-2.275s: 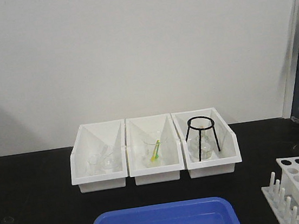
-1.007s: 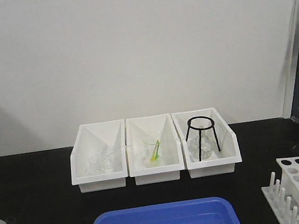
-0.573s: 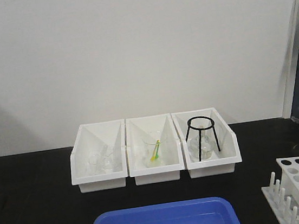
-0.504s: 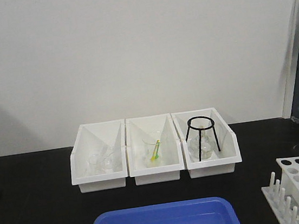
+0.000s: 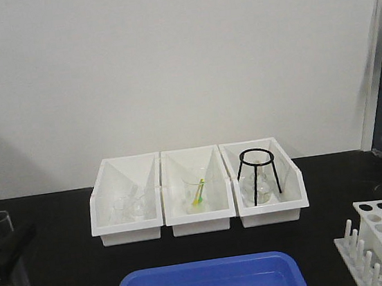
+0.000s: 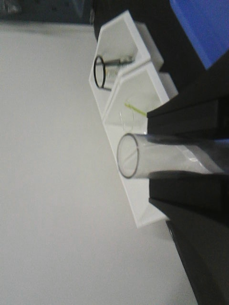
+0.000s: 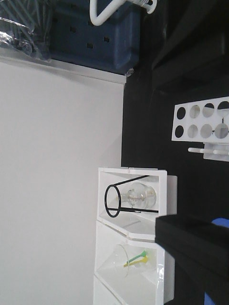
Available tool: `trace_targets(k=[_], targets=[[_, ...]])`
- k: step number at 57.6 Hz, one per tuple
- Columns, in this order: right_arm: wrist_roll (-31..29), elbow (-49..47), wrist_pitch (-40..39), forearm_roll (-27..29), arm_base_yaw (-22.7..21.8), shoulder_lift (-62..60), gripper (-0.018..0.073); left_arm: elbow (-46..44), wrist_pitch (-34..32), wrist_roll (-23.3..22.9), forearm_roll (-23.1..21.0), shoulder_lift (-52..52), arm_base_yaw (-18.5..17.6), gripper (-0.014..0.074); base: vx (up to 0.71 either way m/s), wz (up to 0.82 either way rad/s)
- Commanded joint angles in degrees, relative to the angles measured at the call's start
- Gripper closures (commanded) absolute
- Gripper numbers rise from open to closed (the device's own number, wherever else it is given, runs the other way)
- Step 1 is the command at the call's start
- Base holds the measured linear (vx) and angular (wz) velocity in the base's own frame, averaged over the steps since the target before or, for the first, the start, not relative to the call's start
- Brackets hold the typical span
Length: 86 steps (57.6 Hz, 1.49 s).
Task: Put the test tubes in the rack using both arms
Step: 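Lift the test tube out of the beaker with the left gripper, then bring the right gripper to the held tube and grasp it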
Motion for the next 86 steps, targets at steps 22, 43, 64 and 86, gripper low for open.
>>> trace_targets(k=[22, 43, 64, 86], targets=[[-0.85, -1.97, -5.26, -1.53, 12.91, 8.46, -0.0008, -20.38, -16.91, -34.9, 24.34, 9.98, -1.31, 0.0614, 0.0, 0.0], [-0.31, -1.97, -19.18, -1.6, 32.99, 20.27, -0.0008, -23.01, -17.21, -35.06, 24.34, 15.94, -12.37, 0.0614, 0.0, 0.0], [0.63, -1.97, -26.56, -1.5, 40.86, 26.08, -0.0008, -24.36, -15.25, -33.65, 22.52, 18.78, -21.7, 0.0611, 0.0, 0.0], [2.97, -1.97, -28.94, -1.5, 41.14, 26.72, -0.0008, -24.29, -15.39, -30.92, 19.25, 20.78, -27.16, 0.0611, 0.0, 0.0]])
